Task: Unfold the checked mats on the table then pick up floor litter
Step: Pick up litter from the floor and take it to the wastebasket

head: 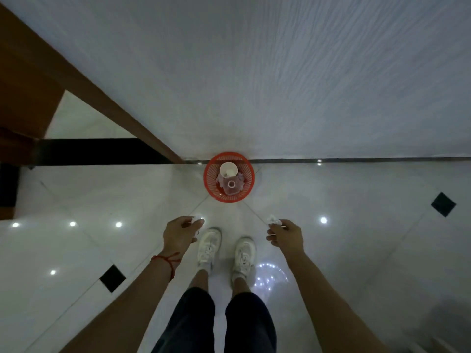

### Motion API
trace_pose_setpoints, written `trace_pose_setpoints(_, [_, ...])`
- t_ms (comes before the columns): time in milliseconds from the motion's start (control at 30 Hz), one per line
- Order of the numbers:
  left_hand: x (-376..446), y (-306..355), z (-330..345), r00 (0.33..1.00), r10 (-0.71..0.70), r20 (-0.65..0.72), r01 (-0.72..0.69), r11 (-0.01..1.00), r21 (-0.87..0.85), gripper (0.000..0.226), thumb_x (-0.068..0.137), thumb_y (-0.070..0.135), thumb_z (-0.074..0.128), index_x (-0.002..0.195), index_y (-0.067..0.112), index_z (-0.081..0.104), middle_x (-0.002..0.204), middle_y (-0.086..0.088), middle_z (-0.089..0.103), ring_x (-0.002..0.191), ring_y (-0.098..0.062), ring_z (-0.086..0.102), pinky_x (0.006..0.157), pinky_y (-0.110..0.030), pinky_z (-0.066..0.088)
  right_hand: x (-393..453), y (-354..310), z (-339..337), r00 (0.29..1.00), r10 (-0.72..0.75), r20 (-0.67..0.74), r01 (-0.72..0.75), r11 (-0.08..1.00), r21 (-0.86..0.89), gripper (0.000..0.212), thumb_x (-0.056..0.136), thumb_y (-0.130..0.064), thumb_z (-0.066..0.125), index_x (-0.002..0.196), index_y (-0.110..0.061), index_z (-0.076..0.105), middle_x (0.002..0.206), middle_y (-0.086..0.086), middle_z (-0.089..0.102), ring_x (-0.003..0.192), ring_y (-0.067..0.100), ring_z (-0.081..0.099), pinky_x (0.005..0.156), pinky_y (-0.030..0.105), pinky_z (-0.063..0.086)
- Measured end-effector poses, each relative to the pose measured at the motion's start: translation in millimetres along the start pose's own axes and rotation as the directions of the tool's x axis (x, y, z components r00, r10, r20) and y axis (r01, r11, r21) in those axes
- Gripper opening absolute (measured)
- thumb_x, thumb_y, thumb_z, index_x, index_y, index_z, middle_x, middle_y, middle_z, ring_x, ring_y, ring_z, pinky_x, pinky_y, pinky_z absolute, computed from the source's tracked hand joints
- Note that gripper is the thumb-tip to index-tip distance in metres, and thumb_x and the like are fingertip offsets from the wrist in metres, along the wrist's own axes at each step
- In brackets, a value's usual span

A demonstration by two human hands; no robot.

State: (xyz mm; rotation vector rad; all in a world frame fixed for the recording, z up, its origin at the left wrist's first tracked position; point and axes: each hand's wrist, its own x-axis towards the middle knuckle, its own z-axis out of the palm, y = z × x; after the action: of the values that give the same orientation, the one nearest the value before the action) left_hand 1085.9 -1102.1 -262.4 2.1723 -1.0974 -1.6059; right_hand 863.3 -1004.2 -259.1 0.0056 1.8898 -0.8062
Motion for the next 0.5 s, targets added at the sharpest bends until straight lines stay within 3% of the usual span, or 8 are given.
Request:
trace_pose_setpoints(100, [48.3,-12.4,32.0,0.999,-0.033,-0.042,0.032,0.999,-0.016,0.014,0.077,0.015,0.072,0.084,0.005,0.066,0.067,-0.009,0.061,0.058,-0.017,0.057,0.044,-0.013,0.052,54.8,7.9,30.8,0.999,0.038,0.002,-0.038,0.997,0.070,0.006,0.083,-0.008,0.063,0.079,-0.007,0.059,0.060,0.008,0.058,0.049,0.018,0.056,0.042,0.018,0.043])
trace_pose_setpoints(233, [112.2,-27.0,70.3,0.997,-0.048,-0.061,0.044,0.997,-0.060,0.015,0.076,0.013,0.072,0.088,0.004,0.067,0.066,-0.007,0.060,0.054,-0.015,0.056,0.054,-0.022,0.056,121.9,24.9,72.7,0.998,0.068,0.007,-0.068,0.997,0.038,0.011,0.083,-0.012,0.064,0.091,-0.006,0.059,0.063,0.008,0.060,0.053,0.020,0.057,0.050,0.024,0.044])
trace_pose_setpoints(367, [173.0,-37.3,93.7,0.999,-0.026,-0.035,0.025,0.999,-0.036,0.023,0.076,0.016,0.073,0.094,0.001,0.069,0.069,-0.006,0.061,0.054,-0.012,0.056,0.050,-0.017,0.055,175.2,31.9,106.7,0.999,0.050,-0.014,-0.050,0.999,0.008,0.019,0.083,-0.016,0.064,0.097,-0.004,0.060,0.066,0.005,0.062,0.055,0.017,0.059,0.055,0.026,0.049])
trace_pose_setpoints(500, [224.1,-36.3,107.5,0.997,-0.067,-0.033,0.065,0.997,-0.043,0.020,0.077,0.021,0.072,0.089,0.004,0.069,0.080,-0.008,0.063,0.060,-0.009,0.059,0.050,-0.019,0.056,213.3,22.0,130.6,0.993,0.114,0.021,-0.115,0.990,0.080,0.012,0.085,-0.018,0.063,0.078,-0.010,0.057,0.072,0.005,0.062,0.067,0.018,0.062,0.070,0.031,0.054])
